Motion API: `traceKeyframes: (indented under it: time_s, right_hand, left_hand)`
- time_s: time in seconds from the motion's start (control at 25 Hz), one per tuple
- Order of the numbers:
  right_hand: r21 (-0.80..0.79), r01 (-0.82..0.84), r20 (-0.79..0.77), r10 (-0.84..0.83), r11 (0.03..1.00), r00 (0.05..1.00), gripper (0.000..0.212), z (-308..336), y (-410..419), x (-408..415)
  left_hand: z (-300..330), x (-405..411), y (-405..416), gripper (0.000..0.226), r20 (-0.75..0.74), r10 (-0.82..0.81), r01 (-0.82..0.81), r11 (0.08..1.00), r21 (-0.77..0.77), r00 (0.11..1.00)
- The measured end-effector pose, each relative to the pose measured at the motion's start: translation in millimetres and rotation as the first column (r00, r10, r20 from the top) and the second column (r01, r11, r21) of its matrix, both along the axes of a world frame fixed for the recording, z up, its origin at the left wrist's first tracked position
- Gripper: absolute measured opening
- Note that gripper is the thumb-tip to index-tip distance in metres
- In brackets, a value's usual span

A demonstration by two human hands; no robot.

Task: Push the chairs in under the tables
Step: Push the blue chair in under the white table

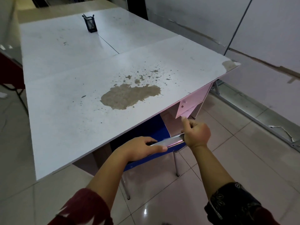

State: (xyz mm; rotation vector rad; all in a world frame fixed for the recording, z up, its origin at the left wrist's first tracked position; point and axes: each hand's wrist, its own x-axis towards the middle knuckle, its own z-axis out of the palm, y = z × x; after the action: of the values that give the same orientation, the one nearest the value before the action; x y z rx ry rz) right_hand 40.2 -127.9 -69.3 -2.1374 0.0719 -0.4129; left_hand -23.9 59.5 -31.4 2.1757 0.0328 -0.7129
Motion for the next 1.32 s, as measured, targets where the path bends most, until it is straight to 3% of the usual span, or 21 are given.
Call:
traceKeyframes:
  time_s: [0.12,0.2,0.32,0.4,0.48,0.56,1.04,1.24,1.32]
  right_hand:
    - [-0.048,-0.056,-0.06,0.053,0.997,0.997,0.058,3,2,33]
    - [-0.054,-0.045,-0.102,0.039,0.998,0.994,0.057,8,1,53]
    - [0.005,0.18,-0.054,-0.179,0.984,0.982,0.039,5,3,63]
    - [0.152,0.329,-0.118,-0.313,0.932,0.942,0.016,1,14,54]
    - [0.308,0.292,-0.279,-0.207,0.906,0.938,0.057,-6,25,49]
    - [0.381,0.295,-0.33,-0.17,0.876,0.929,0.072,-6,30,55]
    - [0.367,0.259,-0.342,-0.13,0.893,0.931,0.061,6,39,117]
    - [0.383,0.265,-0.324,-0.14,0.885,0.936,0.057,9,40,112]
    - [0.225,0.262,-0.271,-0.198,0.938,0.942,0.05,14,40,107]
  left_hand:
    - [2,16,-6,0.058,0.1,0.068,-0.075,0.995,0.065,0.993]
    - [2,23,-13,0.056,0.223,0.081,-0.127,0.972,0.2,0.971]
    - [-5,22,-23,0.053,0.444,-0.061,-0.193,0.842,0.504,0.894]
    - [-9,21,-28,0.044,0.497,-0.107,-0.232,0.787,0.572,0.861]
    - [-10,25,-31,0.031,0.51,-0.116,-0.255,0.759,0.599,0.852]
    - [-9,32,-32,0.024,0.506,-0.113,-0.267,0.741,0.616,0.855]
    - [-9,81,-31,0.015,0.527,-0.087,-0.301,0.738,0.604,0.846]
    - [-9,81,-28,0.021,0.564,-0.096,-0.299,0.768,0.566,0.82]
    - [-9,77,-24,0.026,0.558,-0.052,-0.274,0.831,0.484,0.828]
